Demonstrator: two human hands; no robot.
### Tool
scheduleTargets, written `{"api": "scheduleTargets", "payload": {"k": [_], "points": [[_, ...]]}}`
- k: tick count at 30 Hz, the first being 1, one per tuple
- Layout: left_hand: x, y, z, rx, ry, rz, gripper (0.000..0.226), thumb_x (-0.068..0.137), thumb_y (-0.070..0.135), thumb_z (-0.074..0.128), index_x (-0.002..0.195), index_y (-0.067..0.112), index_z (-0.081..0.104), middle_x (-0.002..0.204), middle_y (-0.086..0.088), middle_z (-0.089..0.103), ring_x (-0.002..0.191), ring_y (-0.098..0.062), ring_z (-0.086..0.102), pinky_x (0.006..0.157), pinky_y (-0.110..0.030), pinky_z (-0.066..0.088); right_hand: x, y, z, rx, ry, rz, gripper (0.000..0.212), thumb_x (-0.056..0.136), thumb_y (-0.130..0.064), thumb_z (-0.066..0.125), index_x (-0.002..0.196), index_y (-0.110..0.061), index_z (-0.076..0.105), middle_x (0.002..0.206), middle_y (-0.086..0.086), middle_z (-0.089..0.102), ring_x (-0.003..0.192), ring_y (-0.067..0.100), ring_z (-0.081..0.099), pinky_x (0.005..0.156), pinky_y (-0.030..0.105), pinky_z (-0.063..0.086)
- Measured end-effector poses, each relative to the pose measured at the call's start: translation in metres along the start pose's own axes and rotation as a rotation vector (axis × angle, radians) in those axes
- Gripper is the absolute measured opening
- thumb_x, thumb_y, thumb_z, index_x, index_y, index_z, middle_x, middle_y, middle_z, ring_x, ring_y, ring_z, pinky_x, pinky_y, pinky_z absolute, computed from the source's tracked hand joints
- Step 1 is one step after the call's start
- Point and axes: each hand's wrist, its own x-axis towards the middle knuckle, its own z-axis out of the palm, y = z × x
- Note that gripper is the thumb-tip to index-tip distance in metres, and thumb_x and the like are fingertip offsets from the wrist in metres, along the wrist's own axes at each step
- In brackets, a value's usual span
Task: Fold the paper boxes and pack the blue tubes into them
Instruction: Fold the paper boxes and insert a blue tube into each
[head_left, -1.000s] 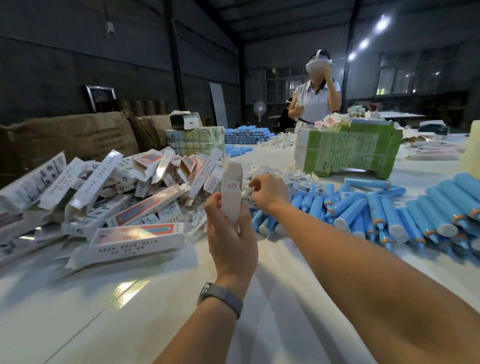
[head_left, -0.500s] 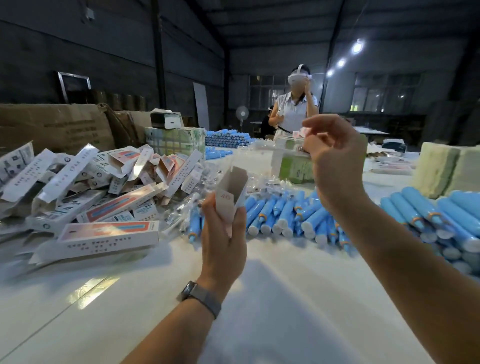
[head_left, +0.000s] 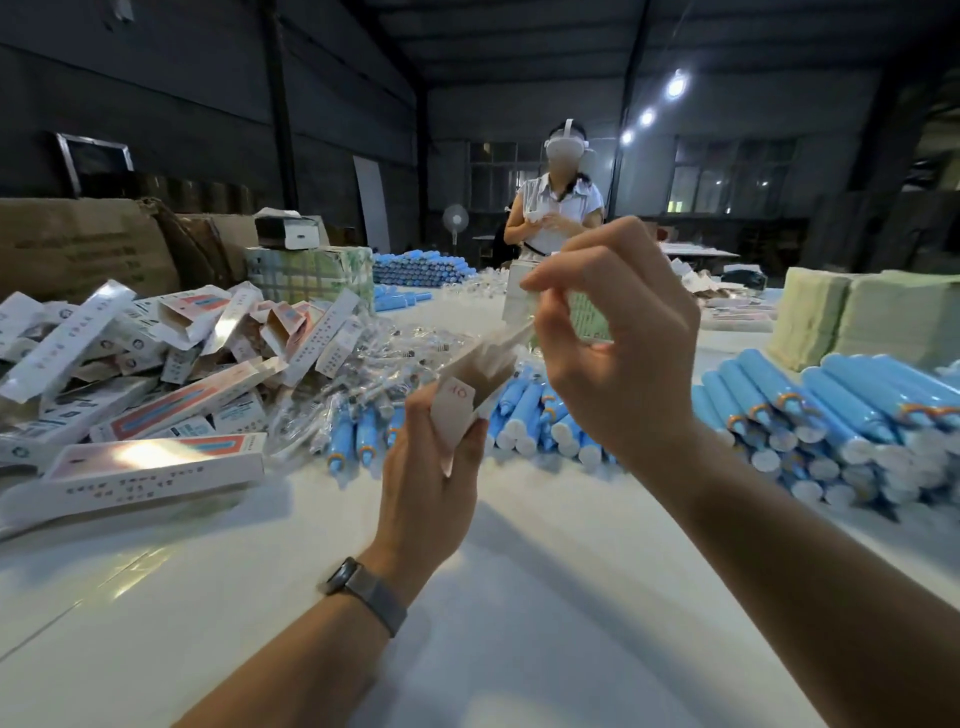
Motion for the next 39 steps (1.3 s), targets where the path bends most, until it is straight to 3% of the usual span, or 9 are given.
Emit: {"api": "scheduleTargets", "payload": {"k": [3,8,14,17,20,26,29,33,39], "points": [[0.000,0.001,0.000,0.019,-0.010,0.012,0.020,0.090,0.051,0.047,0.104,0.043,0.035,0.091,0.006,0.061,0.073,-0.013,0.056,0.059,-0.017,0.041,-0.007,0.004,0.004,-0.005,-0.058,-0.060,0.024,0.071,0.024,0.059,0.078,0.003,0.069,0.076,0.015,0.057,0.069,0.023,0.053,0.061,0.029,0.044],[-0.002,0.004,0.002,-0.047,0.003,-0.050,0.027,0.087,0.053,0.048,0.098,0.030,0.038,0.080,0.003,0.060,0.069,-0.019,0.056,0.056,-0.036,0.044,-0.032,0.007,0.015,0.030,-0.268,0.033,0.025,0.070,0.023,0.062,0.080,0.002,0.069,0.081,0.012,0.060,0.071,0.025,0.057,0.060,0.036,0.048],[0.000,0.006,0.002,-0.019,-0.019,-0.064,0.025,0.086,0.054,0.046,0.099,0.035,0.036,0.095,0.020,0.058,0.076,-0.012,0.060,0.056,-0.035,0.048,-0.029,0.003,0.017,0.083,-0.250,0.185,0.033,0.073,0.017,0.065,0.100,-0.001,0.067,0.091,0.005,0.060,0.077,0.015,0.059,0.065,0.035,0.050],[0.001,0.005,0.002,-0.023,-0.016,-0.069,0.024,0.086,0.055,0.045,0.099,0.037,0.035,0.090,0.021,0.062,0.075,-0.007,0.059,0.059,-0.032,0.047,-0.028,0.002,0.014,0.071,-0.336,0.092,0.043,0.076,0.012,0.063,0.115,-0.006,0.061,0.096,0.006,0.063,0.077,0.024,0.063,0.064,0.042,0.052],[0.003,0.004,0.001,-0.036,-0.009,-0.063,0.029,0.088,0.051,0.045,0.105,0.029,0.037,0.078,0.008,0.059,0.070,-0.011,0.058,0.061,-0.045,0.050,-0.033,-0.003,0.016,0.055,-0.424,-0.091,0.050,0.073,0.017,0.061,0.118,-0.006,0.062,0.100,0.010,0.067,0.081,0.029,0.064,0.071,0.042,0.051],[0.003,0.007,-0.002,-0.064,-0.056,-0.003,0.030,0.092,0.046,0.046,0.116,0.038,0.030,0.092,0.008,0.063,0.070,-0.012,0.065,0.058,-0.046,0.052,-0.034,0.005,0.014,0.175,-0.463,-0.045,0.049,0.067,0.021,0.055,0.111,0.002,0.065,0.107,0.012,0.066,0.092,0.028,0.064,0.071,0.043,0.052],[0.003,0.007,-0.002,-0.051,-0.061,0.036,0.033,0.096,0.038,0.047,0.122,0.032,0.028,0.091,0.008,0.060,0.069,-0.016,0.064,0.055,-0.045,0.051,-0.035,0.003,0.012,0.153,-0.515,-0.113,0.060,0.063,0.018,0.057,0.117,-0.006,0.061,0.114,0.007,0.064,0.104,0.021,0.062,0.079,0.037,0.049],[0.002,0.008,-0.003,-0.088,-0.061,-0.016,0.031,0.093,0.045,0.046,0.117,0.044,0.028,0.101,0.008,0.064,0.077,-0.014,0.067,0.062,-0.049,0.052,-0.037,0.005,0.012,0.080,-0.527,-0.015,0.069,0.069,0.006,0.062,0.129,-0.021,0.042,0.120,-0.002,0.062,0.098,0.016,0.063,0.088,0.036,0.045],[0.005,0.010,-0.007,-0.176,-0.102,-0.031,0.046,0.098,0.032,0.049,0.136,0.039,0.025,0.115,-0.004,0.063,0.099,-0.022,0.069,0.081,-0.057,0.055,-0.048,0.019,0.015,0.228,-0.391,0.290,0.055,0.080,0.003,0.070,0.130,-0.012,0.051,0.124,0.004,0.055,0.110,0.017,0.056,0.090,0.027,0.047]]}}
